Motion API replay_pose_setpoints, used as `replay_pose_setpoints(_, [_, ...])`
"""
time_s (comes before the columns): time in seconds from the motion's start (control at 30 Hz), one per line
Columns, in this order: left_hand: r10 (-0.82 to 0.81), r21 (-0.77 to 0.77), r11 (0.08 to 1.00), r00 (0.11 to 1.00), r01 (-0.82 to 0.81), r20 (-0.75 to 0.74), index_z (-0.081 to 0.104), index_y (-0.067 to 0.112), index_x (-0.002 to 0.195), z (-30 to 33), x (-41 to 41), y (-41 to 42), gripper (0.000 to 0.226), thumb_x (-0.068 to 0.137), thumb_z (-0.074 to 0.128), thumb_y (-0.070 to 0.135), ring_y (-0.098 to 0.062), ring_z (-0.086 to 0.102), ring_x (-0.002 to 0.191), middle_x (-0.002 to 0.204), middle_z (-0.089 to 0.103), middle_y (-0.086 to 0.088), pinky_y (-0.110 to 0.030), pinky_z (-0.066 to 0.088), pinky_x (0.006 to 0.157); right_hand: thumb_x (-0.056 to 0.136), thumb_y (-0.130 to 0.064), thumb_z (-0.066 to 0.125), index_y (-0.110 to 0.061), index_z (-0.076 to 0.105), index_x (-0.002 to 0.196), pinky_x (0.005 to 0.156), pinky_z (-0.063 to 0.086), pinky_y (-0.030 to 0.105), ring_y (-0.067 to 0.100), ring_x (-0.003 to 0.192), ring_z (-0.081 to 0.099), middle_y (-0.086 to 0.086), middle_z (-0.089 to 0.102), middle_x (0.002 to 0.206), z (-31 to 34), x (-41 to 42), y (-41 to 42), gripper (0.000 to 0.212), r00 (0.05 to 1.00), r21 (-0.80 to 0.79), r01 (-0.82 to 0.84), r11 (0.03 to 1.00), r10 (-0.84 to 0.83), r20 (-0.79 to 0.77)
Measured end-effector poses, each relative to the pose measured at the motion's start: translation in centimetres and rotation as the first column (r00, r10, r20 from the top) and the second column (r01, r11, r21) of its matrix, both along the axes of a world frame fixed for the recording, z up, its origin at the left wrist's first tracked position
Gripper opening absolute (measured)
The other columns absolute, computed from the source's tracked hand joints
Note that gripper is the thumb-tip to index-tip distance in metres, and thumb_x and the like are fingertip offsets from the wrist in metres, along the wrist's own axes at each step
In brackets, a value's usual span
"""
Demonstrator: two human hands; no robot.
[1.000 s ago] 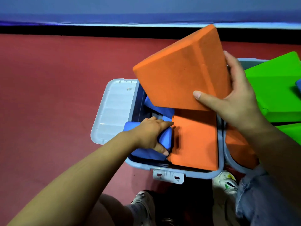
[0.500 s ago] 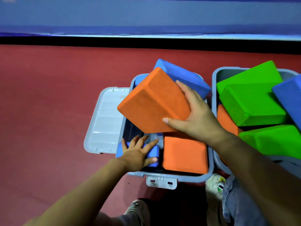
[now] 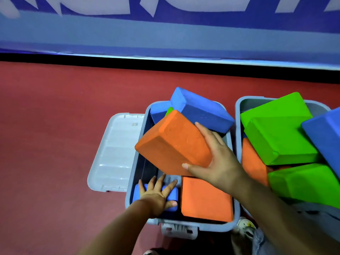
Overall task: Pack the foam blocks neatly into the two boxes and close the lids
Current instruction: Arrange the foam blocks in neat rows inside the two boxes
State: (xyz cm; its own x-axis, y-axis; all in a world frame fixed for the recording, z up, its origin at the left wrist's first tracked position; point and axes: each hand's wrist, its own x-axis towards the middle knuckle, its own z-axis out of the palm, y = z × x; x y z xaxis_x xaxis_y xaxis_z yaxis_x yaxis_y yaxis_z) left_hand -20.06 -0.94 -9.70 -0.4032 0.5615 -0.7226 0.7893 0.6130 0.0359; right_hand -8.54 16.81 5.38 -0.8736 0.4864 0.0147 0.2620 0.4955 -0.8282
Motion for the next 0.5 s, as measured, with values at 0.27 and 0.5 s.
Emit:
replay_pose_setpoints(0.27, [-0.009,-0.128,0.992,0.999,0.003,-0.042,-0.017,0.051,0.143,-2.7,1.2,0.4,0.071,0.091,0.028,0.068,-0.033,-0.016,0.145,0.156,-0.029,-0.002,-0.070,-0.012,0.104,0.066,-0.040,0.081,-0.047,0.021,0.144,0.103,0.029,0.016,-0.004,0.128,0.034,-0.017,0.037,0.136,-0.6,0.0,0.9,0.099,0.997,-0.009,0.073,0.997,-0.073,-0.032])
replay_pose_setpoints(0.5, [-0.019,-0.174,0.984,0.999,0.024,0.029,-0.015,0.046,0.146,-0.1,1.0,1.0,0.074,0.091,0.030,0.067,-0.035,-0.013,0.146,0.159,-0.021,-0.005,-0.068,-0.003,0.110,0.067,-0.036,0.082,-0.038,0.023,0.146,0.089,0.017,-0.008,-0.007,0.121,0.032,-0.018,0.036,0.129,-1.0,0.0,1.5,0.098,0.997,0.003,0.064,0.998,-0.064,-0.050])
